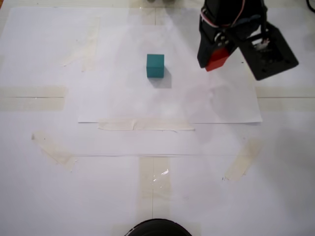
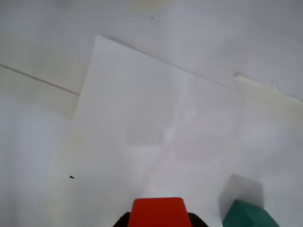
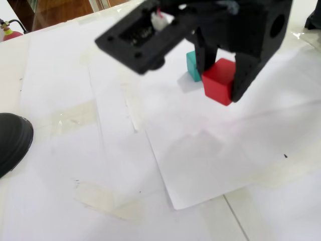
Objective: Put the red cube on the top of the blue cube.
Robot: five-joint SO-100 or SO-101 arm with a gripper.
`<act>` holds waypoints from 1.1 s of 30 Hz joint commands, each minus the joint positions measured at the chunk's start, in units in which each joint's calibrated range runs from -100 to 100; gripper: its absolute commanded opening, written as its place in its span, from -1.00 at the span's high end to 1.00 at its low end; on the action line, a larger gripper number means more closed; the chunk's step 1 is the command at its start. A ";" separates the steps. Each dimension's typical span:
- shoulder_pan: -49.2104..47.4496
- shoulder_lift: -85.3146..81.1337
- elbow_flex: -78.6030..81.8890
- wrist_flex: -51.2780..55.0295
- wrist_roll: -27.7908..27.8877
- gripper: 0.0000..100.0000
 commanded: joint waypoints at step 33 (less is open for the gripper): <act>17.88 -18.84 23.45 -8.77 4.79 0.75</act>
